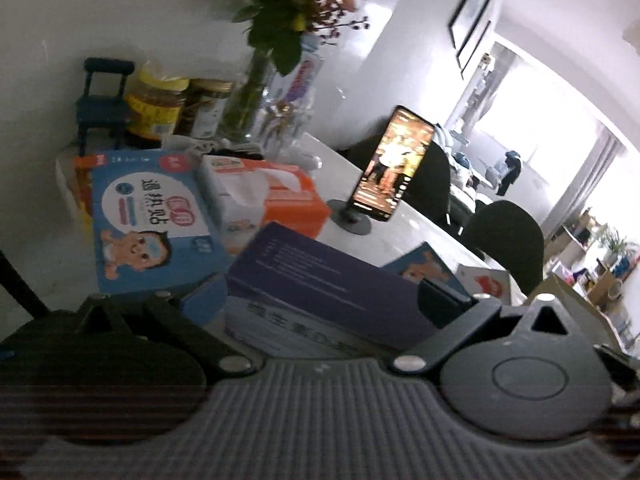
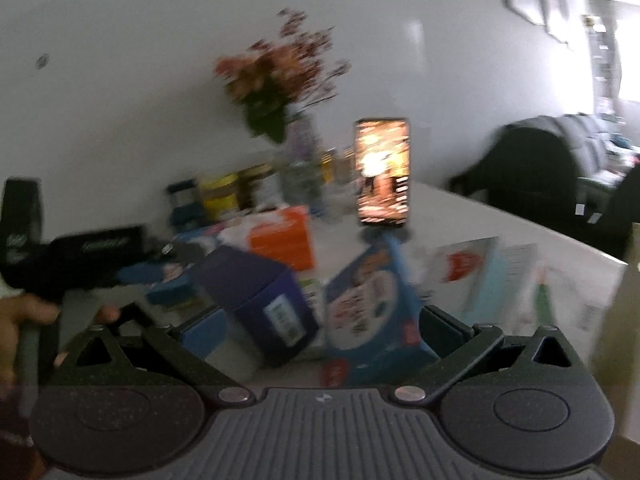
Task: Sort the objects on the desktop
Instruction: 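Move the right tool toward the dark navy medicine box among the boxes, then close the right gripper on the dark navy box and lift it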
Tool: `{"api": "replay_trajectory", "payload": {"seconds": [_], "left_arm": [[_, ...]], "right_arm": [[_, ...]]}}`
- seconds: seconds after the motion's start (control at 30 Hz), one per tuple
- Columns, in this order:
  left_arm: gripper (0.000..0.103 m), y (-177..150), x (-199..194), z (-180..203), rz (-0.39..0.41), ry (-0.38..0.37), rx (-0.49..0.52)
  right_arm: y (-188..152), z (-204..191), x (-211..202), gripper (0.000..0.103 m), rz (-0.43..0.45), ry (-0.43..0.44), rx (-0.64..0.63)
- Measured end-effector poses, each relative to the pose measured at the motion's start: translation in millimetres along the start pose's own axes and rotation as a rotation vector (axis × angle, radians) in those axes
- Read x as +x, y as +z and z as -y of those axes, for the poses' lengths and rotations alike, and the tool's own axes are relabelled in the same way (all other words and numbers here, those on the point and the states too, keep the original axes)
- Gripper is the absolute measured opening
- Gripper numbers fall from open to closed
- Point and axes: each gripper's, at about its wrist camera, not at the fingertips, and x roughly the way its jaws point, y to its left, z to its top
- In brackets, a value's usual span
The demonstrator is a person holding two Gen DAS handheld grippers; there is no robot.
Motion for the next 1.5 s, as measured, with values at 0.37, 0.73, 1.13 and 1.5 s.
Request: {"api": "replay_trajectory", "payload": {"seconds": [0.37,0.73,1.13,1.5], "left_arm": [[0.103,2,15,-12,0.042,-0.024,-0.015],[0.103,4,29,-19,0.036,-0.050,-0.013],[0.102,1,41,-29,0.017,-0.131,-0.081],[0.101,-1,20,-9,0.039,-0.177,-0.014]], "right_arm": [[9,-25,59,0.103,-0.078,0.088,-0.175],[10,-35,96,0.102,-0.129,0.066,-0.258],[2,-51,120,0.081,-0.157,0.076,-0.348],[0,-56,90,0.079,-0.119,0.036,-0.323]]}}
